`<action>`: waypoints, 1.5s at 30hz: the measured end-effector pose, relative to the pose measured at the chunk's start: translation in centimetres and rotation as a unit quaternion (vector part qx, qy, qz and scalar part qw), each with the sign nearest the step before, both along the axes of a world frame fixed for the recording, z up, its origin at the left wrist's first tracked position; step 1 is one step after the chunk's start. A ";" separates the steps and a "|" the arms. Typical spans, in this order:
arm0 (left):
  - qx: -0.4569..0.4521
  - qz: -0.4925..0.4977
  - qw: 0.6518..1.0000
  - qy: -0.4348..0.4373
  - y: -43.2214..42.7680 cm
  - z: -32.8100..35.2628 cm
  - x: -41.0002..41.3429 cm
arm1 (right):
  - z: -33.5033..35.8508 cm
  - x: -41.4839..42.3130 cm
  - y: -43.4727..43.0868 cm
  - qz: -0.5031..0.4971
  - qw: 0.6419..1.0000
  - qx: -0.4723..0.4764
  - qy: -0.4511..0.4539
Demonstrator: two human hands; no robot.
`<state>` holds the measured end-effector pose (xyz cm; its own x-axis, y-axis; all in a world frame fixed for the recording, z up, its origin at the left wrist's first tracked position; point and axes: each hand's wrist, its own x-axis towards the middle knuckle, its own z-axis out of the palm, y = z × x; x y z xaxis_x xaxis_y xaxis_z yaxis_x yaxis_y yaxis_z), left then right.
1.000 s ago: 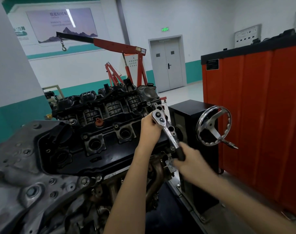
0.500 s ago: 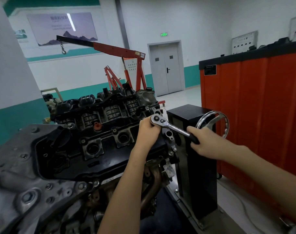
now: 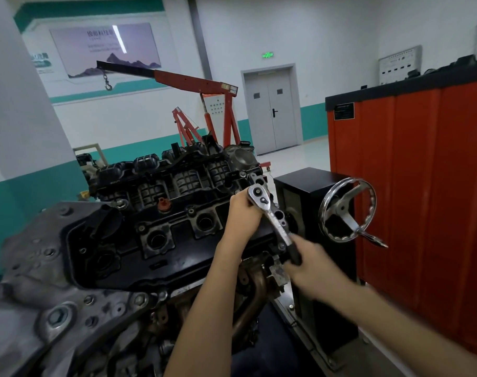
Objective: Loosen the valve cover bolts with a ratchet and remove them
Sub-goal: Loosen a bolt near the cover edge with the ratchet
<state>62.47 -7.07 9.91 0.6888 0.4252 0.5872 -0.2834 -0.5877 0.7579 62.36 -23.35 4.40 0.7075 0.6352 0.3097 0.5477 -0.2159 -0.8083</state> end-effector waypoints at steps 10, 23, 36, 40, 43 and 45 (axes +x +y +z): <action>-0.034 0.005 0.999 -0.035 -0.5 -0.2 -0.7 | 2.8 3.0 -2.4 -0.033 0.984 -0.095 -0.144; -0.023 -0.014 1.000 0.000 -0.5 0.2 -0.9 | 2.7 3.7 -2.4 0.008 0.985 -0.109 -0.132; -0.057 0.023 0.996 -0.068 -1.2 -1.0 -0.2 | -1.2 -3.3 2.7 -0.031 0.995 0.075 0.056; -0.054 0.017 0.997 -0.053 -0.9 -0.8 -0.5 | -1.0 -3.0 2.6 0.005 0.997 0.067 0.050; -0.023 0.015 0.999 -0.026 -0.9 -0.5 -0.7 | 1.0 1.2 -1.2 0.036 0.998 -0.045 -0.029; -0.005 0.011 1.000 -0.005 -0.9 -0.3 -0.7 | 3.9 4.4 -3.2 0.053 0.983 -0.133 -0.114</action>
<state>61.80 -7.93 9.66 0.6732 0.4453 0.5904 -0.2793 -0.5861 0.7605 66.73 -26.57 8.31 0.5645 0.7814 0.2660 0.7387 -0.3344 -0.5853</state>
